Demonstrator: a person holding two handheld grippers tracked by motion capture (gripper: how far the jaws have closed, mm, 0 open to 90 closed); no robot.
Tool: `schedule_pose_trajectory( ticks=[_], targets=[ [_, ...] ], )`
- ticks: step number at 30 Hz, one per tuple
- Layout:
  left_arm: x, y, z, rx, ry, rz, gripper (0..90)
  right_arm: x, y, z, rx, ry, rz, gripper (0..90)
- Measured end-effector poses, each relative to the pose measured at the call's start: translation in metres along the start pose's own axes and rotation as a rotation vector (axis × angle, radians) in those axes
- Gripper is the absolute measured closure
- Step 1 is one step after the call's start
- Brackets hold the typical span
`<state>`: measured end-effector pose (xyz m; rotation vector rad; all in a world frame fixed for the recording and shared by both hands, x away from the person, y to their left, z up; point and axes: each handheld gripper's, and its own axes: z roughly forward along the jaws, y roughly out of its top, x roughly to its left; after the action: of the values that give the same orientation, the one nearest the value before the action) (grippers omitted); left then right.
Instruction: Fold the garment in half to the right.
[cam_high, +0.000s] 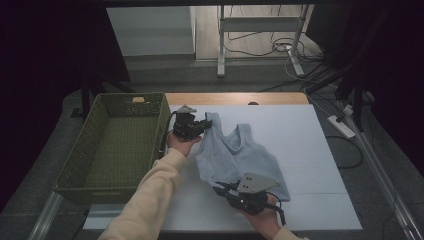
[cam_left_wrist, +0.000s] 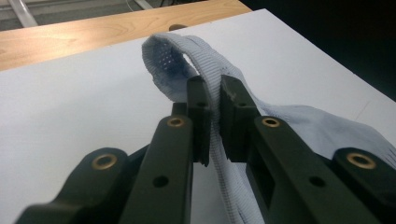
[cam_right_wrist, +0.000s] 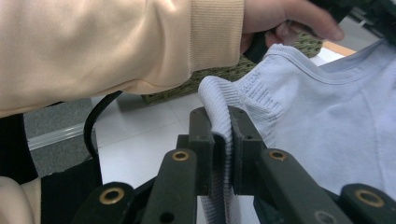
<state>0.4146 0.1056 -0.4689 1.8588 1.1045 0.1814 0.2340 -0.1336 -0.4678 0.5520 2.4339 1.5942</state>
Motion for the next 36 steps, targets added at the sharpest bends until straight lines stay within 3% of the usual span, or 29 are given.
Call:
schedule_pose_trajectory(
  ticks=[20, 36],
  targets=[
    [0.001, -0.002, 0.015, 0.024, 0.021, -0.029, 82.0, -0.014, -0.006, -0.028, -0.027, -0.063, 0.036, 81.3],
    [-0.006, 0.005, 0.024, 0.029, 0.024, -0.006, 82.0, -0.025, -0.014, -0.044, -0.017, -0.110, 0.060, 81.5]
  ],
)
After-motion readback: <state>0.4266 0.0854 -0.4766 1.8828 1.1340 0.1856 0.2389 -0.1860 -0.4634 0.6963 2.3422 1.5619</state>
